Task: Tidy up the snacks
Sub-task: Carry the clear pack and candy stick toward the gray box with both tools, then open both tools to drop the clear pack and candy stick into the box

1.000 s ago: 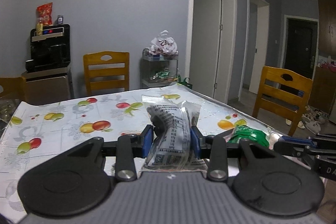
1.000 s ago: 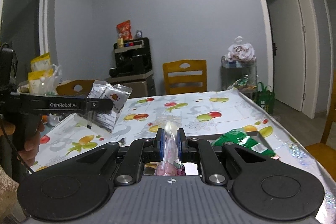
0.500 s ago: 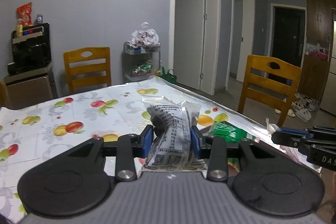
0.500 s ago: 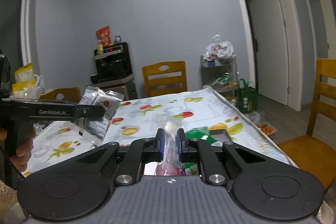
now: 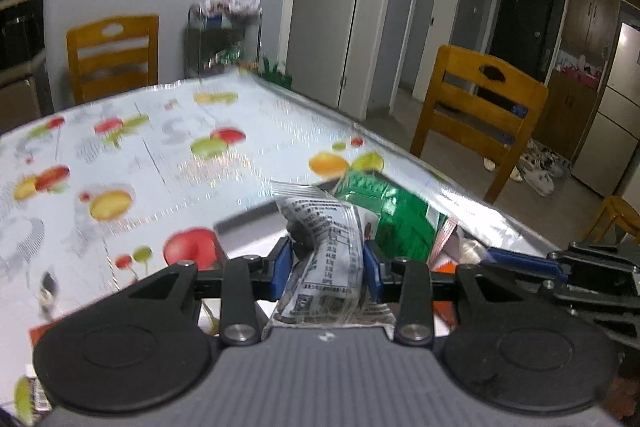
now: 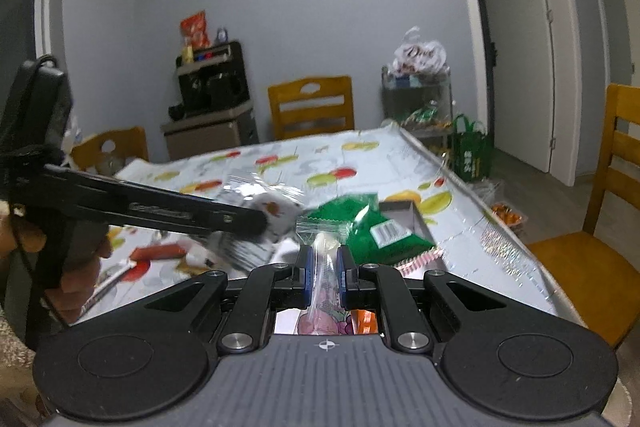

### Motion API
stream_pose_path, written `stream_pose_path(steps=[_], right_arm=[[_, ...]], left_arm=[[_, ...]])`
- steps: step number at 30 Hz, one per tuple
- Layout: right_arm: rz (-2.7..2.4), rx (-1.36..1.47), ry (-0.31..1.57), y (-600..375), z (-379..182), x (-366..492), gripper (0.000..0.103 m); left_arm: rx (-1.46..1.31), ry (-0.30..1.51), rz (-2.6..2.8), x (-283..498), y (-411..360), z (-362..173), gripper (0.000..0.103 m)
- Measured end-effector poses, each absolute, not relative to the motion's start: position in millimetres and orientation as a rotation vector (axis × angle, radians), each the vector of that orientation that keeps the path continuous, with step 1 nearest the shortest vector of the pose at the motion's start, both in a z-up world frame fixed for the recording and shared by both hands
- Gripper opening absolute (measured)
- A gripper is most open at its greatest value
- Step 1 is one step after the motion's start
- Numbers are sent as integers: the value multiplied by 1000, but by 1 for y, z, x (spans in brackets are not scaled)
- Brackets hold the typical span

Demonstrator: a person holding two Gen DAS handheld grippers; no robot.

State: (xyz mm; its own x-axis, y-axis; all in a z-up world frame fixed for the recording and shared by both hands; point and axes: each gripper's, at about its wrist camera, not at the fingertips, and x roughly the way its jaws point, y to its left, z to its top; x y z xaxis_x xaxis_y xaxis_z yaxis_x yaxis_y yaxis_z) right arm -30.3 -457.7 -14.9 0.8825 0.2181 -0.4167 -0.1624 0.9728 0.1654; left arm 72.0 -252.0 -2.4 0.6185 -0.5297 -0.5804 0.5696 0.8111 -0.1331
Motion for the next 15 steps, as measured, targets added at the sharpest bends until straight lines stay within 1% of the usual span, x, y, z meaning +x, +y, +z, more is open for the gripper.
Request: stream_pose_path(steps=[5,15], right_arm=[[253,122,554,-448,-23,-12,14],[278,56,594,-420,-18,11,14]], left_arm=[[57,680,-611,87,-255,-14,35],[56,668,-558,112,-260,-20,35]])
